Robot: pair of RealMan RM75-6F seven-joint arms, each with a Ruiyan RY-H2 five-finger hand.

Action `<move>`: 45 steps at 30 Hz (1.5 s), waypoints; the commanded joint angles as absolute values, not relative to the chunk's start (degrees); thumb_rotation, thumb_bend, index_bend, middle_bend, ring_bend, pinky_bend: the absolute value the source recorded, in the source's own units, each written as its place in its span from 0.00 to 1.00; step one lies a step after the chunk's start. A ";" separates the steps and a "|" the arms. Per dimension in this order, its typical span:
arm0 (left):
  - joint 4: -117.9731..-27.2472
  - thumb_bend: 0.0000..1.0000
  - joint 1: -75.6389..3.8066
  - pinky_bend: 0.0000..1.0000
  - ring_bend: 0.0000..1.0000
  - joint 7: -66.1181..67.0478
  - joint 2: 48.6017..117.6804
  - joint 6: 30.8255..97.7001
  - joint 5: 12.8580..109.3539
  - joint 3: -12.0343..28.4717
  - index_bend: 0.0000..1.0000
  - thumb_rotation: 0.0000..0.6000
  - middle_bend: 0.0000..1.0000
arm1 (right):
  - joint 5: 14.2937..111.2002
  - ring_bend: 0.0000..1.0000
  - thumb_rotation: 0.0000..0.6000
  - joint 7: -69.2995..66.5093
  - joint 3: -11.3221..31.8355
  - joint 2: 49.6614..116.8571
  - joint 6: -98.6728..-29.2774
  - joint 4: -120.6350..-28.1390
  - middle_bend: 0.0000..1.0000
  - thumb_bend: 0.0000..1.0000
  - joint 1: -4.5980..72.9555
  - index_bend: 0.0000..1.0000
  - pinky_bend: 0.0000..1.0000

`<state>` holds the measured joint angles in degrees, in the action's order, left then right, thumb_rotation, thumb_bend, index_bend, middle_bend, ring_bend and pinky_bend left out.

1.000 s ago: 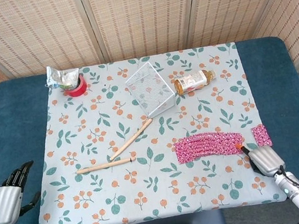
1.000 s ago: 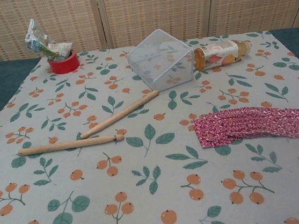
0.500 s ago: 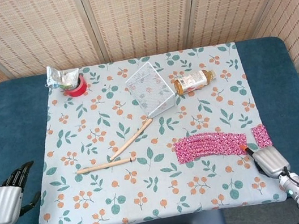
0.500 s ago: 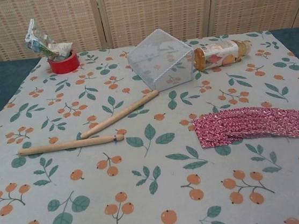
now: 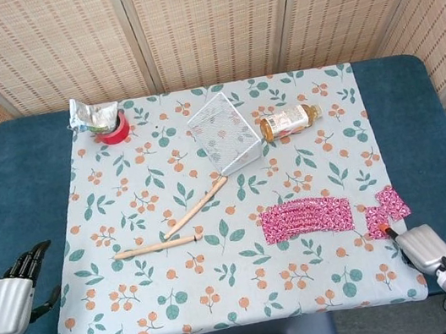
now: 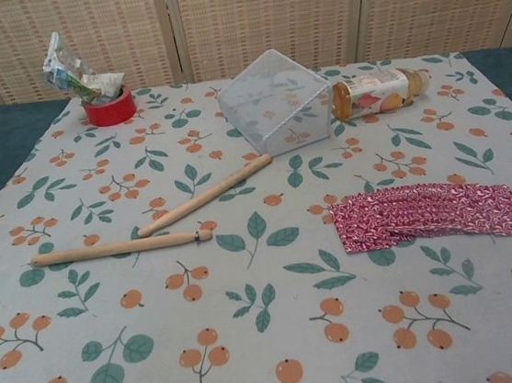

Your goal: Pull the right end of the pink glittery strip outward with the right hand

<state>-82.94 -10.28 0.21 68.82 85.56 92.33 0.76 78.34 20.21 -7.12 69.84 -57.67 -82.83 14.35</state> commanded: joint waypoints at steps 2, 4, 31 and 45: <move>-82.95 0.30 -10.25 0.49 0.21 0.16 68.79 85.57 92.37 0.72 0.08 1.00 0.15 | 77.58 0.76 1.00 21.20 -7.32 69.30 -57.24 -83.62 0.86 0.92 14.23 0.60 0.75; -82.97 0.30 -10.24 0.49 0.21 0.14 68.78 85.61 92.39 0.71 0.08 1.00 0.15 | 77.22 0.76 1.00 21.65 -7.36 69.11 -57.04 -83.89 0.86 0.92 14.23 0.60 0.75; -82.90 0.30 -10.34 0.49 0.21 -0.09 68.83 85.45 92.32 0.76 0.08 1.00 0.15 | 89.67 0.26 1.00 11.45 -3.14 67.05 -83.44 -90.62 0.41 0.35 6.32 0.12 0.50; -83.05 0.30 -10.01 0.49 0.21 0.48 68.84 86.59 92.90 0.79 0.08 1.00 0.15 | 84.11 0.00 1.00 10.17 4.94 69.33 -92.67 -90.13 0.00 0.14 2.74 0.00 0.22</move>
